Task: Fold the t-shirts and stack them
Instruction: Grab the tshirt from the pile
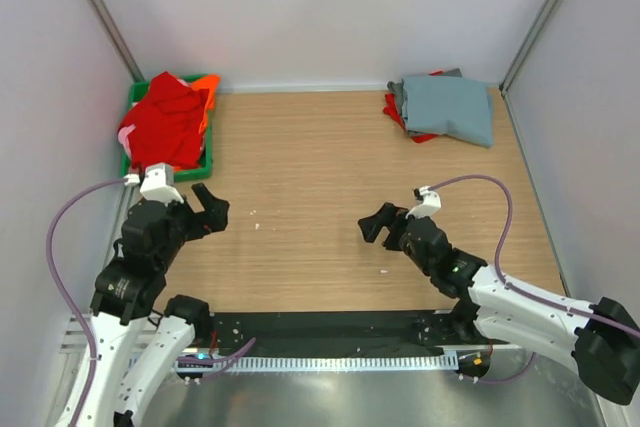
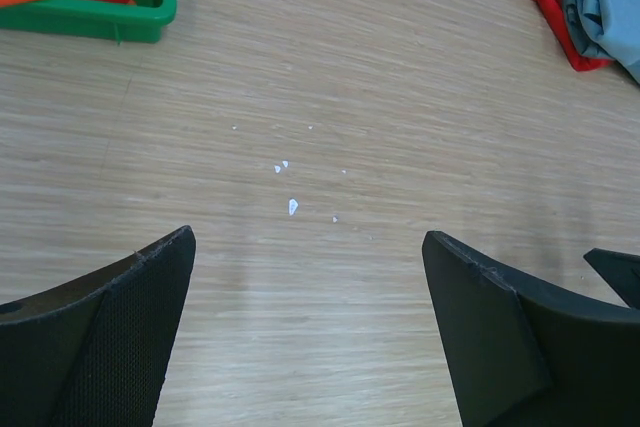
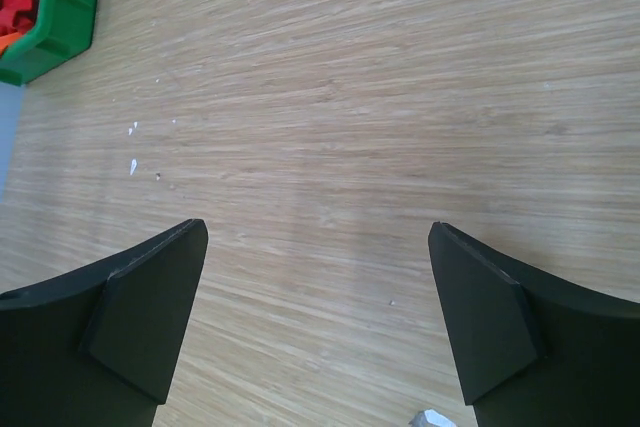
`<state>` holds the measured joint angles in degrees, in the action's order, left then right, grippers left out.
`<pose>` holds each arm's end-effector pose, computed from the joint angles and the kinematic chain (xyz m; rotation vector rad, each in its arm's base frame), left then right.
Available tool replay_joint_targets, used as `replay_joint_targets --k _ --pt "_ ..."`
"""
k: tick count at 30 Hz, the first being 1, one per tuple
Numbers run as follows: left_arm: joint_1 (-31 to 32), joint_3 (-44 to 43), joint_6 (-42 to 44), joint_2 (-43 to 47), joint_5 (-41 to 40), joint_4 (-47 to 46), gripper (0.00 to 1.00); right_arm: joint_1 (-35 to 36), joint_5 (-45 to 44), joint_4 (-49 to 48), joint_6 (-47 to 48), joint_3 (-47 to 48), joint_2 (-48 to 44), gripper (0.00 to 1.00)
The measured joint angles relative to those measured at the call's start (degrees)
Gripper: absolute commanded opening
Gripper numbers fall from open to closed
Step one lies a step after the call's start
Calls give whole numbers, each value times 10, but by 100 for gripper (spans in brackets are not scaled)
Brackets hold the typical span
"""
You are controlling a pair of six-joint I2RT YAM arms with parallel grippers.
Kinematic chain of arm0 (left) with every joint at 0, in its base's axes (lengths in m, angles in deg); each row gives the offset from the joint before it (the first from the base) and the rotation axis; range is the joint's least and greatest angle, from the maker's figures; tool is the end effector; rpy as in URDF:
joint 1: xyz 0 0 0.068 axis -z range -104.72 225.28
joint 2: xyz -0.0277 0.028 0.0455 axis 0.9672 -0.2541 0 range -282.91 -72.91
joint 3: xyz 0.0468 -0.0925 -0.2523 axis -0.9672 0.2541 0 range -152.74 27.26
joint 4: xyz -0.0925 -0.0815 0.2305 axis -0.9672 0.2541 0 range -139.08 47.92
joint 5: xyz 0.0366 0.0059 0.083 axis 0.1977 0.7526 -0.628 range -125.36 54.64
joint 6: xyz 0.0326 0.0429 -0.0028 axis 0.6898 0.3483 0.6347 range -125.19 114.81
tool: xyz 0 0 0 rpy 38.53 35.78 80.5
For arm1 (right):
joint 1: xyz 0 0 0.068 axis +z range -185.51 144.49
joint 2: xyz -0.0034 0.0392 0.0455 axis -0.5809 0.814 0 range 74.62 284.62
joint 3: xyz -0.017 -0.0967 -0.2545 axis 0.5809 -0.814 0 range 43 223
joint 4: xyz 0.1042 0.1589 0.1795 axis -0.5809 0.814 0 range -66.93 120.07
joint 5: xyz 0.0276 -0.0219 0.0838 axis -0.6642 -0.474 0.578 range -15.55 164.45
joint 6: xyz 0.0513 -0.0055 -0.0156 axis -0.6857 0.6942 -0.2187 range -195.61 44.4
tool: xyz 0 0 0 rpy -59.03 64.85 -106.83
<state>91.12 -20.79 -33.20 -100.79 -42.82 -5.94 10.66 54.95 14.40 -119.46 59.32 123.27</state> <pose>0.0942 -0.0219 0.3350 -0.2955 1.9645 -0.3708 0.1354 0.1240 0.1882 0.1852 2.0154 0.6856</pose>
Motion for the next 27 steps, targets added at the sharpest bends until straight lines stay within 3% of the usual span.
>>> replay_joint_targets --k 9,17,22,25,27 --pt "26 0 0 -12 -9 4 95 13 28 -7 -56 -37 -12 100" --pt "36 0 0 0 -39 15 97 131 -21 -24 -52 -53 -38 100" --pt "36 -3 0 18 -81 17 99 167 -57 -53 -33 -73 16 100" --pt "36 -31 5 -24 -117 18 100 169 -66 -74 -16 -68 63 100" --pt "35 -88 18 -108 -148 16 100 169 -70 -88 -1 -57 98 100"
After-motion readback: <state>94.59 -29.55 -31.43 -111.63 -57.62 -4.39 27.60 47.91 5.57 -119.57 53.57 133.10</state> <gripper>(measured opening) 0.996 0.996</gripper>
